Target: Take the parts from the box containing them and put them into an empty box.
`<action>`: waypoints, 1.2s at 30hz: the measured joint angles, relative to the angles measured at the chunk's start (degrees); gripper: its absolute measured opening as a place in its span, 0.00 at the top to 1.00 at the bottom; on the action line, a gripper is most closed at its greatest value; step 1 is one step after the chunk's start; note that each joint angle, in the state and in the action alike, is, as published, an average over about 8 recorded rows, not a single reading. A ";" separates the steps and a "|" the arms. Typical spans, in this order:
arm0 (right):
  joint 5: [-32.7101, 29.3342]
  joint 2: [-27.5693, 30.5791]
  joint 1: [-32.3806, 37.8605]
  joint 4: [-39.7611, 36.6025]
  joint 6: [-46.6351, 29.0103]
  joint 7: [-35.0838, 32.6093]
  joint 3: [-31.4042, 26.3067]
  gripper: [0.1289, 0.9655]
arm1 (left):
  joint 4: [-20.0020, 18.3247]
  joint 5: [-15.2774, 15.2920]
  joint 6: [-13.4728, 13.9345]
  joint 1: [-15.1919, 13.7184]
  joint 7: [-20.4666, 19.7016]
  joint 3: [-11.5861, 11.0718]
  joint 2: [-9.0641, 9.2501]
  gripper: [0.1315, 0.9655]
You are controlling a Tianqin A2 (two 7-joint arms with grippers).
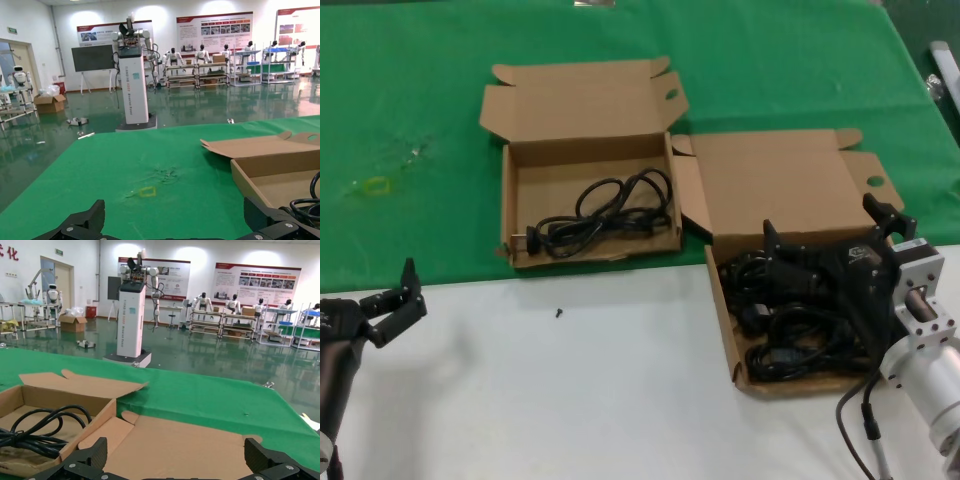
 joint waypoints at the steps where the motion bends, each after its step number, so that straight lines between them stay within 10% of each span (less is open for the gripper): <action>1: 0.00 0.00 0.00 0.00 0.00 0.00 0.00 0.00 | 0.00 0.00 0.00 0.00 0.00 0.00 0.00 0.00; 36: 0.00 0.00 0.00 0.00 0.00 0.00 0.00 0.00 | 0.00 0.00 0.00 0.00 0.00 0.00 0.00 0.00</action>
